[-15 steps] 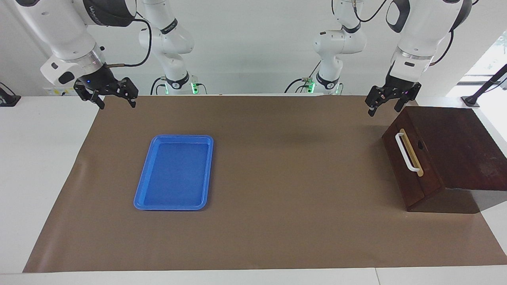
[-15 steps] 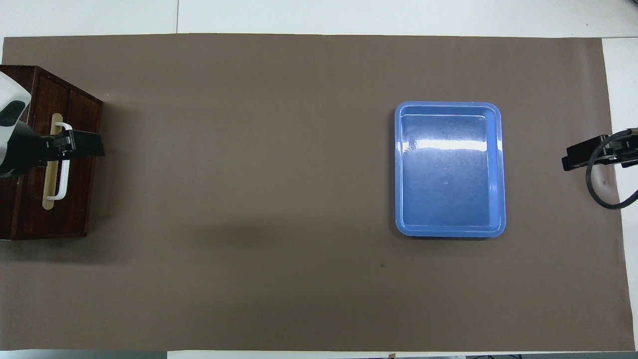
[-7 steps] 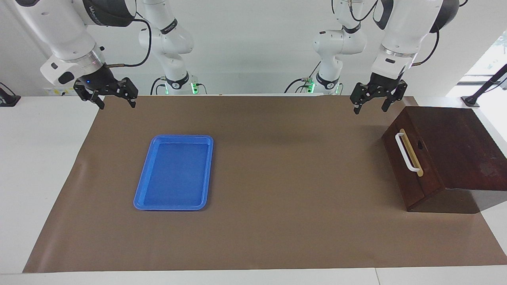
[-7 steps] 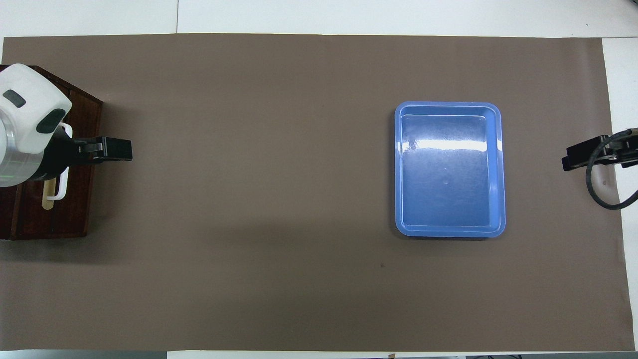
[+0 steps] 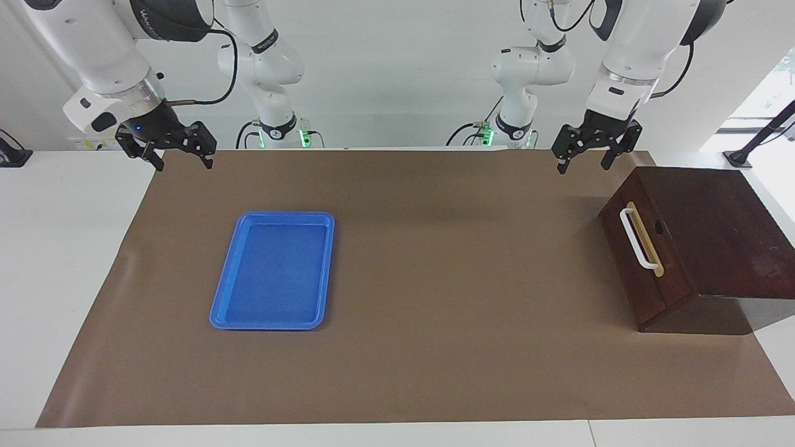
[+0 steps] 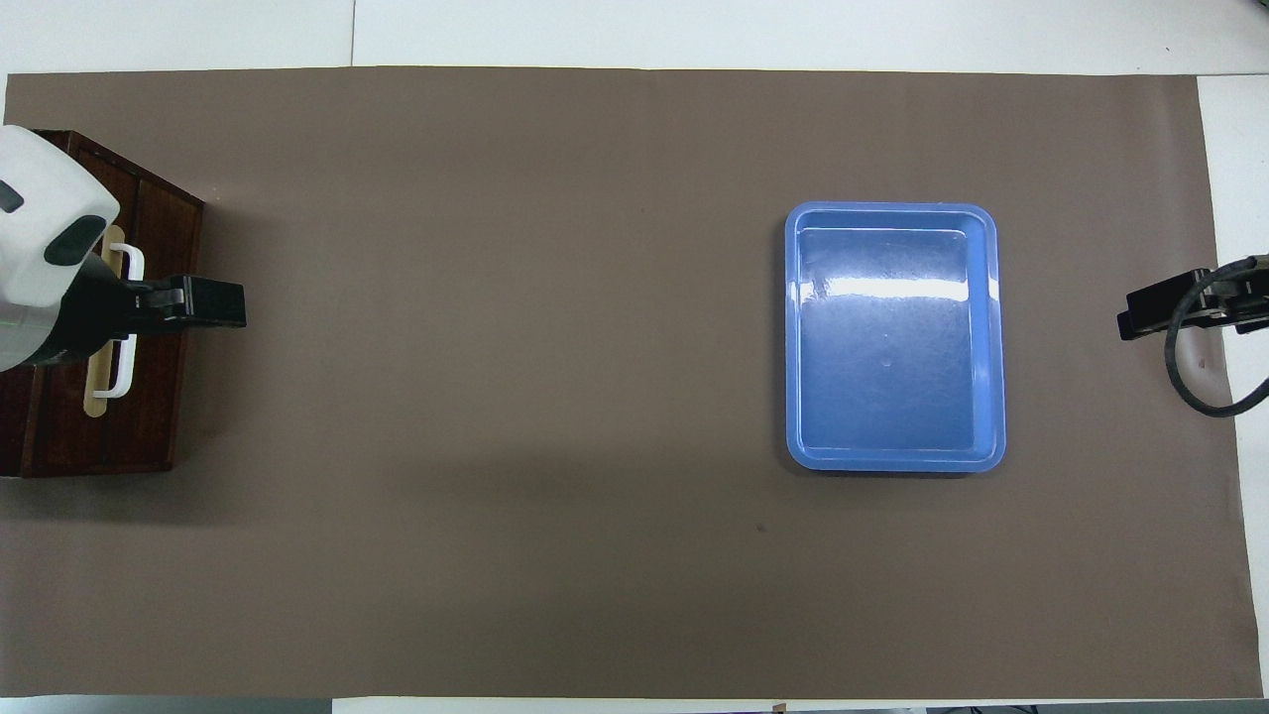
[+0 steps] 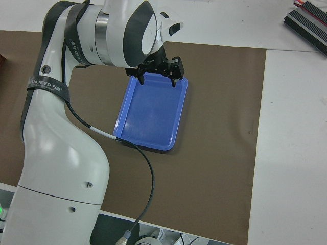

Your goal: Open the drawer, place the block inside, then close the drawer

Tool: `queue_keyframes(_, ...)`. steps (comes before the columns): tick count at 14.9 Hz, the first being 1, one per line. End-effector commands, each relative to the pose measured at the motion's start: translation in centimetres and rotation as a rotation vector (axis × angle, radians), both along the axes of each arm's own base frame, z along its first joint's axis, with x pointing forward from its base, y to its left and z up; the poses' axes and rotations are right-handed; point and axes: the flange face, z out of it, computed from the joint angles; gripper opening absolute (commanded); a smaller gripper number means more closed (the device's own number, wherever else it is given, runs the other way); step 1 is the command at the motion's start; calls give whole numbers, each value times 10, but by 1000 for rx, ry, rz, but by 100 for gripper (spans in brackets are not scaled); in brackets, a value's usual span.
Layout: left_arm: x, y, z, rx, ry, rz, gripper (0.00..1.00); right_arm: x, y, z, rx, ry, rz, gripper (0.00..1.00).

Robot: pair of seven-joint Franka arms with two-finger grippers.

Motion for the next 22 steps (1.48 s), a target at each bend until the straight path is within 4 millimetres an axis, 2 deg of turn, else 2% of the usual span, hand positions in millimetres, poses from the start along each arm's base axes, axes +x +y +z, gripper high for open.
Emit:
queue_keyframes(1, -4, 5, 15, 4, 32, -6, 100, -4, 1, 2, -28, -5, -9, 100)
queue_keyframes(4, -6, 13, 13, 13, 62, -7, 100, -4, 1, 2, -28, -5, -9, 100)
queue_keyframes(7, -3, 13, 11, 18, 73, -43, 100, -4, 0, 2, -28, -5, -9, 100)
queue_keyframes(8, 1, 14, 13, 18, 78, -47, 100, -4, 0, 2, -27, -5, -9, 100)
queue_keyframes(11, 33, 12, 11, 19, 118, -44, 100, -4, 0, 2, -27, -5, -9, 100)
queue_keyframes(12, 36, 12, 10, 18, 115, -46, 100, -4, 0, 2, -28, -5, -9, 100)
queue_keyframes(17, 22, 16, -8, 22, 152, -86, 100, -4, 0, 2, -28, -5, -9, 100)
queue_keyframes(22, 21, 17, -9, 21, 153, -93, 100, -4, 0, 2, -27, -5, -8, 100)
